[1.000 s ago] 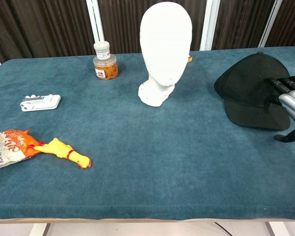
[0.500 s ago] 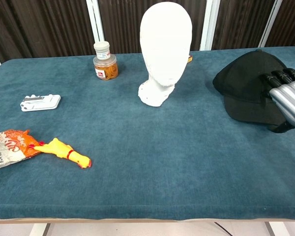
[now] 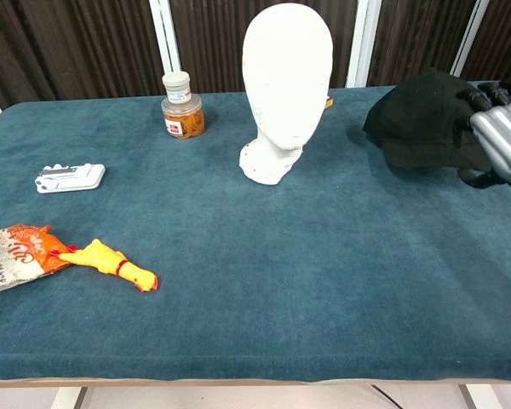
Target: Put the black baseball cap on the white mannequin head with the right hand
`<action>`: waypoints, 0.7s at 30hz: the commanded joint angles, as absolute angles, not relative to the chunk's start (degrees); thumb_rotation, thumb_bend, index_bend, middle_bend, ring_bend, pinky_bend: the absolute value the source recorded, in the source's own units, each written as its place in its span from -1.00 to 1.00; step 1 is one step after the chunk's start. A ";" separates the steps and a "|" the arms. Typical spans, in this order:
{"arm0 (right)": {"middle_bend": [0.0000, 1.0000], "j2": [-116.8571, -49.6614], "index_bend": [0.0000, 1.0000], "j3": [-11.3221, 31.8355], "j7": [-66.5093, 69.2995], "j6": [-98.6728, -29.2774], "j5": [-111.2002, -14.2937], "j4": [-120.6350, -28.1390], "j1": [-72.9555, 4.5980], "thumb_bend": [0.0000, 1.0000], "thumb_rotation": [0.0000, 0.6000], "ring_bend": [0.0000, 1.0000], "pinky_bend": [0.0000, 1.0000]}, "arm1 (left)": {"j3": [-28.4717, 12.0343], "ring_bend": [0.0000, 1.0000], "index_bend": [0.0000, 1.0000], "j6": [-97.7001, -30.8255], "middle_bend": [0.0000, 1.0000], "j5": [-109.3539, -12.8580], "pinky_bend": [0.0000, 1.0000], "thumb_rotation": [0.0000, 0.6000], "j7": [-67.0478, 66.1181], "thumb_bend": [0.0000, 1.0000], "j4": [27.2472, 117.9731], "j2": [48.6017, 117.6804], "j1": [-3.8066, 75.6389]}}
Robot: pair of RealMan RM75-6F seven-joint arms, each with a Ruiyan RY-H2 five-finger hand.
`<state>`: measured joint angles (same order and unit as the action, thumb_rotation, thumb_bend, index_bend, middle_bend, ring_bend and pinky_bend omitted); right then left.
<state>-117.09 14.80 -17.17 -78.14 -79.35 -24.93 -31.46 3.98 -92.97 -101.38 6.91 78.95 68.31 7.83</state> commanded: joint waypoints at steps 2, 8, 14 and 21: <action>-0.84 -115.82 -0.08 17.12 -17.51 -78.09 -77.76 -26.24 -33.71 -0.53 1.00 -1.00 -1.00 | 3.83 -1.00 -1.00 -92.97 -1.00 -101.06 -1.00 1.00 6.91 -0.18 78.99 68.36 7.73; -0.84 -113.52 -0.08 19.76 -19.56 -76.93 -75.63 -28.67 -36.34 -0.54 1.00 -1.00 -1.00 | 3.59 -1.00 -1.00 -92.46 -1.00 -100.56 -1.00 1.00 6.91 -0.18 78.92 68.43 7.84; -0.79 -112.76 -0.05 21.19 -20.83 -74.38 -73.84 -29.02 -38.61 -0.44 1.00 -1.00 -1.00 | 3.48 -1.00 -1.00 -91.69 -1.00 -100.18 -1.00 1.00 6.75 -0.18 78.96 68.56 8.07; -0.74 -114.35 -0.01 22.12 -21.38 -70.84 -71.94 -25.65 -41.54 -0.31 1.00 -1.00 -1.00 | 3.14 -1.00 -1.00 -90.88 -1.00 -99.38 -1.00 1.00 6.74 -0.18 79.03 68.59 8.31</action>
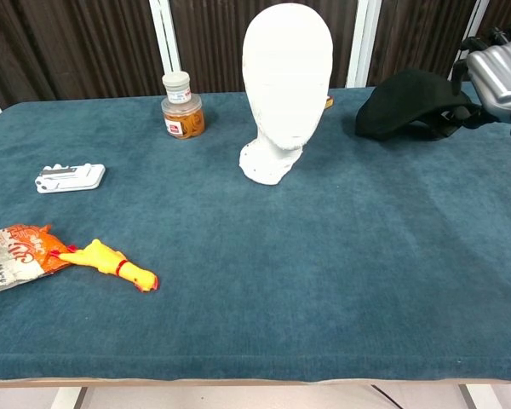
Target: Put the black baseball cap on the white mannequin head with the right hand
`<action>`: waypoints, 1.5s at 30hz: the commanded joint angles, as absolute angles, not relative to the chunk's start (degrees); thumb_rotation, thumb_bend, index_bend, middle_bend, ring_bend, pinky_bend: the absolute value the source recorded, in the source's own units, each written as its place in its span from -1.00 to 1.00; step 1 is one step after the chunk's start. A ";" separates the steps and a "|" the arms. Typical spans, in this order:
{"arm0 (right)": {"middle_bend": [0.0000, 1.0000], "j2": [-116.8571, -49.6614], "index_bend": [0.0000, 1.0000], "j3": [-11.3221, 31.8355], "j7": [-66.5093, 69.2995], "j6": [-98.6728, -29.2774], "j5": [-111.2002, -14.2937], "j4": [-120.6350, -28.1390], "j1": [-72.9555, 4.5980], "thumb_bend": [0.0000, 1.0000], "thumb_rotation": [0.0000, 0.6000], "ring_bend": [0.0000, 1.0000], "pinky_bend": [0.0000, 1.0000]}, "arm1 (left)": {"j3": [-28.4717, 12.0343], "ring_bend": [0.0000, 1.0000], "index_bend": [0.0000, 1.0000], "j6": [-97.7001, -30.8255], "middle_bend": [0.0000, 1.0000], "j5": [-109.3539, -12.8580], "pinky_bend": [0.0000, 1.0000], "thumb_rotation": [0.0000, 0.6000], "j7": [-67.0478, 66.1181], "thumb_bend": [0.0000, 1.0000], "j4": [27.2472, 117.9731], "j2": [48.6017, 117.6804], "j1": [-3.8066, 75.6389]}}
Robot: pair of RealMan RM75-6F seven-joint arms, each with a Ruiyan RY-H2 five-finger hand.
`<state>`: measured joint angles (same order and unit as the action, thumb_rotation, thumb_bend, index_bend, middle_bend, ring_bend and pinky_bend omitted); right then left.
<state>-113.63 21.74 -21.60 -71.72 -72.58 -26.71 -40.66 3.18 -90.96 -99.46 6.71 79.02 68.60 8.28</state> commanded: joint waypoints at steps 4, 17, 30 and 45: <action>-0.73 -115.47 0.00 22.19 -21.02 -69.65 -71.31 -23.52 -42.52 -0.31 1.00 -1.00 -1.00 | 3.00 -1.00 -1.00 -90.73 -1.00 -99.12 -1.00 1.00 6.90 -0.18 79.00 68.51 8.36; -0.71 -117.85 0.06 22.71 -23.54 -67.32 -69.52 -17.71 -45.96 -0.31 1.00 -1.00 -1.00 | 2.88 -1.00 -1.00 -90.43 -1.00 -98.90 -1.00 1.00 7.22 -0.18 79.00 68.42 8.50; -0.21 -119.19 0.37 22.88 -25.16 -65.14 -68.24 -15.04 -47.75 -0.26 1.00 -0.36 -0.09 | 2.72 -1.00 -1.00 -90.69 -1.00 -98.80 -1.00 1.00 7.35 -0.18 78.97 68.34 8.44; 0.28 -112.48 0.88 20.18 -13.14 -77.45 -72.38 -15.35 -44.43 -0.24 1.00 0.25 0.69 | 2.94 -1.00 -1.00 -92.13 -1.00 -99.63 -1.00 1.00 7.98 -0.17 78.94 67.99 7.91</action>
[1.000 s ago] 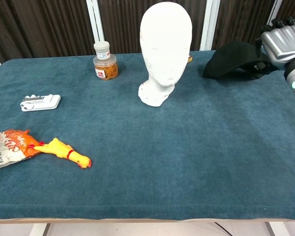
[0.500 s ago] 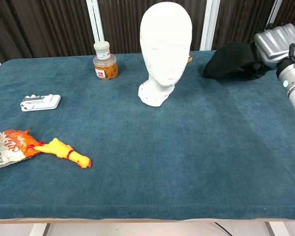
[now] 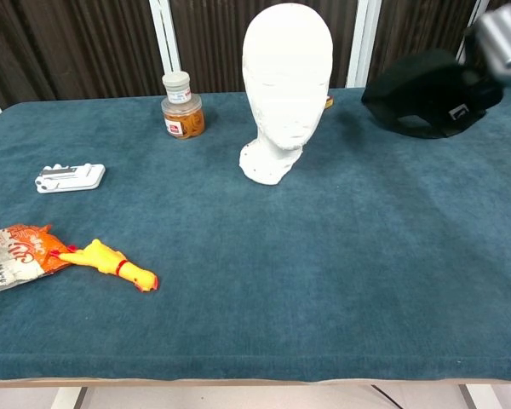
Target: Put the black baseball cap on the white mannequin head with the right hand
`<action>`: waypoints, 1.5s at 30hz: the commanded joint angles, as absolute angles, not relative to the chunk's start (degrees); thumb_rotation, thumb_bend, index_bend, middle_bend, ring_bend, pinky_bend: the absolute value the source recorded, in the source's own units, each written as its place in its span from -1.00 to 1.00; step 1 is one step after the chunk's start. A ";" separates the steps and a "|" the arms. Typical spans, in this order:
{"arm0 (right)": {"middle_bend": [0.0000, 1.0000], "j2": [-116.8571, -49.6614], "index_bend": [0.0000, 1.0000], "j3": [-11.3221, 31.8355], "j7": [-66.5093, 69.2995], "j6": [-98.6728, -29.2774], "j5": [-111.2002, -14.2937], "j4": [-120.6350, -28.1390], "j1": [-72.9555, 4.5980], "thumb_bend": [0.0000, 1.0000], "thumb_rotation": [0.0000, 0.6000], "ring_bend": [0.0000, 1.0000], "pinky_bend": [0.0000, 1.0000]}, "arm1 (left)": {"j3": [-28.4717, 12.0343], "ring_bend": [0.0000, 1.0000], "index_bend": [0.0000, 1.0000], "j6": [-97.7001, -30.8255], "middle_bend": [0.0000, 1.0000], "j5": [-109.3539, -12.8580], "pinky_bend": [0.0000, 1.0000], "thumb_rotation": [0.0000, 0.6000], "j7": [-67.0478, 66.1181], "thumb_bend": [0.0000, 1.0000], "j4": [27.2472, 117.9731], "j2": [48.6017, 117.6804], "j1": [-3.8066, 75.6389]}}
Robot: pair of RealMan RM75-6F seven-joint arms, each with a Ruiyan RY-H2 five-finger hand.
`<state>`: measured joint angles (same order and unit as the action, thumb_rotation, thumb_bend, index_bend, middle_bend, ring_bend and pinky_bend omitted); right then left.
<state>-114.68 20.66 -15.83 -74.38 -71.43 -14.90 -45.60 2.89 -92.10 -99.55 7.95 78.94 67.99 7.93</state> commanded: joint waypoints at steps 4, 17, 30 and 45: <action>0.29 -109.84 0.90 20.36 -10.93 -82.43 -73.02 -16.25 -44.03 -0.24 1.00 0.26 0.71 | 3.06 -1.00 -1.00 -92.07 -1.00 -99.87 -1.00 1.00 7.93 -0.18 78.96 68.08 7.95; 0.30 -100.32 0.90 19.00 -19.42 -98.29 -79.50 -28.26 -48.67 -0.24 1.00 0.27 0.73 | 3.16 -1.00 -1.00 -91.15 -1.00 -100.04 -1.00 1.00 7.73 -0.18 78.95 68.40 8.45; 0.31 -97.17 0.92 11.57 -42.16 -101.32 -93.54 -48.09 -54.00 -0.24 1.00 0.29 0.73 | 3.28 -1.00 -1.00 -92.04 -1.00 -100.35 -1.00 1.00 8.51 -0.18 78.83 67.97 8.21; 0.32 -100.86 0.93 7.75 -42.99 -102.39 -99.37 -47.36 -50.62 -0.24 1.00 0.30 0.73 | 3.35 -1.00 -1.00 -93.31 -1.00 -101.06 -1.00 1.00 9.13 -0.18 78.87 67.57 7.85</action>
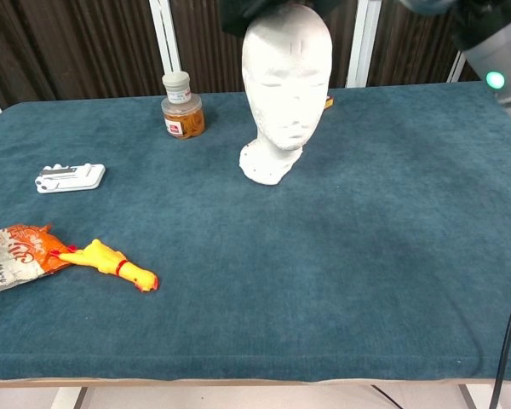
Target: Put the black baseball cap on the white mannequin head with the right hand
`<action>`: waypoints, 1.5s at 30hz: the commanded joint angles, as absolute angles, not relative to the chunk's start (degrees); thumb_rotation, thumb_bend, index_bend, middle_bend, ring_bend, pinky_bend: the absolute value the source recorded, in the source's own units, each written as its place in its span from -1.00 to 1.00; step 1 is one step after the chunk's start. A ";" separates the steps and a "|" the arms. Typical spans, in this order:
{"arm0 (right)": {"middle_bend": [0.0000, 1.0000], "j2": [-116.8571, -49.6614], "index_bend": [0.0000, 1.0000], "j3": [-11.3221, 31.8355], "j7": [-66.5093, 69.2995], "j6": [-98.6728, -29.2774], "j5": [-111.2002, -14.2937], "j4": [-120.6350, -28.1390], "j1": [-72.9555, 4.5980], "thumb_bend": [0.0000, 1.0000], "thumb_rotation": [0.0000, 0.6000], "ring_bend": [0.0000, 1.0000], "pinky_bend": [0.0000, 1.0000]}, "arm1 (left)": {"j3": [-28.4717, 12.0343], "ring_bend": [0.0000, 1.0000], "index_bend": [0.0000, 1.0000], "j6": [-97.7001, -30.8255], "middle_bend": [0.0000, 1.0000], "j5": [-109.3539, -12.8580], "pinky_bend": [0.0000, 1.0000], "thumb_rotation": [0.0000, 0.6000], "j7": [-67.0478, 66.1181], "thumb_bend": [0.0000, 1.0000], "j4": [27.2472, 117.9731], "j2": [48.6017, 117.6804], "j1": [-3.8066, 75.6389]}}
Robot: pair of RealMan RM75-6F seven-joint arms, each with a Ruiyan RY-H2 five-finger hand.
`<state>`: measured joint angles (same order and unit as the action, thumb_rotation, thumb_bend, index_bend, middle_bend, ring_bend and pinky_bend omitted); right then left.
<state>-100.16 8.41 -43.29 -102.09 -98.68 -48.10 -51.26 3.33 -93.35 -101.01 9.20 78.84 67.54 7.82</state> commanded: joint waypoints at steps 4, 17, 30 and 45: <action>0.32 -103.12 0.93 6.83 -42.35 -102.01 -100.01 -45.36 -49.47 -0.24 1.00 0.30 0.73 | 3.28 -1.00 -1.00 -93.30 -1.00 -101.10 -1.00 1.00 9.10 -0.18 78.97 67.57 7.93; 0.33 -112.51 0.93 4.39 -34.17 -101.01 -99.74 -31.18 -45.01 -0.24 1.00 0.31 0.73 | 3.21 -1.00 -1.00 -92.44 -1.00 -100.68 -1.00 1.00 9.51 -0.18 78.87 67.46 8.30; -0.12 -117.10 -0.71 4.70 -30.35 -99.04 -97.06 -24.41 -41.92 -0.49 1.00 -0.05 0.27 | 3.16 -1.00 -1.00 -92.49 -1.00 -100.61 -1.00 1.00 9.63 -0.18 78.81 67.52 8.31; -0.63 -104.77 -1.00 4.05 -28.79 -104.76 -95.49 -51.27 -32.42 -0.89 1.00 -0.56 -0.16 | 3.16 -1.00 -1.00 -92.79 -1.00 -100.59 -1.00 1.00 9.48 -0.18 78.78 67.54 8.15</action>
